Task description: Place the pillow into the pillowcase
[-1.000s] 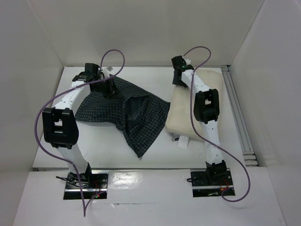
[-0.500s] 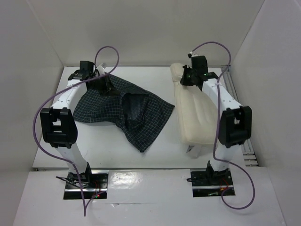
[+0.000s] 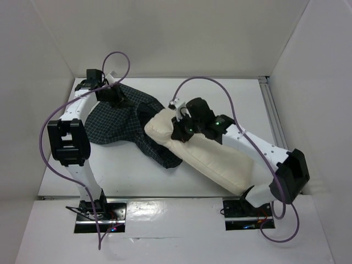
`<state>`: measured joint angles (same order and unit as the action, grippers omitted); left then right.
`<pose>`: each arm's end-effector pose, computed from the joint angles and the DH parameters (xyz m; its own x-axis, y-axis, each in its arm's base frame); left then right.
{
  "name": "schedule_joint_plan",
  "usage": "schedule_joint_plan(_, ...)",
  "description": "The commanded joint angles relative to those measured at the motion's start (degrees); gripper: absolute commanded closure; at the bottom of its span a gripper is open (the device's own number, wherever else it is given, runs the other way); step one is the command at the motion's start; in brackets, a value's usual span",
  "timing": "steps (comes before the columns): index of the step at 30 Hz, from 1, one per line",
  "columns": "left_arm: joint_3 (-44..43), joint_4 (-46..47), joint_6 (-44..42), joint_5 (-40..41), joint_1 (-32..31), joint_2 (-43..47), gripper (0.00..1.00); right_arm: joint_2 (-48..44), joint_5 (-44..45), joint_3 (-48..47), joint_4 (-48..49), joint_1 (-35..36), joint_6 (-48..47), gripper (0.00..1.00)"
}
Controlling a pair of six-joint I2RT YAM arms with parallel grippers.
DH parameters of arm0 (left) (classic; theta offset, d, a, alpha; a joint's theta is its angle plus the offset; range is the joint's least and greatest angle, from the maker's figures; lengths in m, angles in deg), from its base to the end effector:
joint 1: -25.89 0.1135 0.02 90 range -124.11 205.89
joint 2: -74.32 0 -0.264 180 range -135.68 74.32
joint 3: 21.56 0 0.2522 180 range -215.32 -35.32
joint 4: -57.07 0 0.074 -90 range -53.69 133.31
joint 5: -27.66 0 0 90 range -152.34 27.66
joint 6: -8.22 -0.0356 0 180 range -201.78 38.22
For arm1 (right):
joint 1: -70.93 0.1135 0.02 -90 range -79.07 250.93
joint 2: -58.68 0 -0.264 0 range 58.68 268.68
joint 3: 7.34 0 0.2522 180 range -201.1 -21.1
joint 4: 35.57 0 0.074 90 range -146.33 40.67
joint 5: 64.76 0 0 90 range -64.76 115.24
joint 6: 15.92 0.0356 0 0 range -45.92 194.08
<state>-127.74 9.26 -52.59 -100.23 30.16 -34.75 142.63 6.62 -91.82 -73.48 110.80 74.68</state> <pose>0.4233 0.0097 0.2713 -0.8342 -0.4483 -0.3212 -0.0890 0.6842 -0.7238 0.2460 0.2203 0.3130 -0.4743 -0.3832 -0.7926 -0.7973 0.5687 0.2022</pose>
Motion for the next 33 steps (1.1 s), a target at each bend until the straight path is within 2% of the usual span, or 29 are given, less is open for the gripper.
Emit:
schedule_joint_plan(1, -0.3, 1.4, 0.7, -2.1, 0.1, 0.7, 1.0, -10.9, 8.0, 3.1, 0.8, 1.6, 2.6, 1.0)
schedule_joint_plan(5, -0.3, 1.4, 0.2, -2.1, 0.6, 1.2, 1.0, -16.6, 10.0, 4.4, -3.2, 4.1, 3.6, 1.0)
schedule_joint_plan(12, 0.8, 1.4, 0.2, -2.7, 0.6, 1.9, 1.0, -13.4, 13.3, 0.4, -7.1, 11.2, 2.0, 1.0)
schedule_joint_plan(15, 1.3, 0.8, -0.4, -2.7, 0.6, 2.5, 1.0, -15.6, 13.3, -0.9, -7.1, 11.2, 2.0, 1.0)
schedule_joint_plan(19, 1.3, 0.8, -0.4, -2.7, 0.6, 1.9, 1.0, -16.9, 9.2, -3.7, -9.3, 11.2, 0.4, 1.0)
schedule_joint_plan(24, 0.2, 0.8, -0.4, -2.7, 0.6, 1.9, 1.0, -13.5, 4.9, -5.7, -16.5, 12.5, -0.3, 1.0)
schedule_joint_plan(29, 0.2, 0.3, -0.9, -2.7, 0.6, 2.6, 1.0, -9.9, -0.3, -4.5, -16.4, 13.6, -2.2, 1.0)
schedule_joint_plan(32, 0.9, -0.2, -1.4, -3.3, 0.6, 3.6, 1.0, -7.0, 0.8, -5.7, -14.7, 15.0, -3.6, 1.0)
schedule_joint_plan(33, 0.9, -0.2, -1.4, -3.9, 0.6, 4.4, 1.0, -6.3, 4.2, -5.7, -14.2, 15.0, -4.1, 1.0)
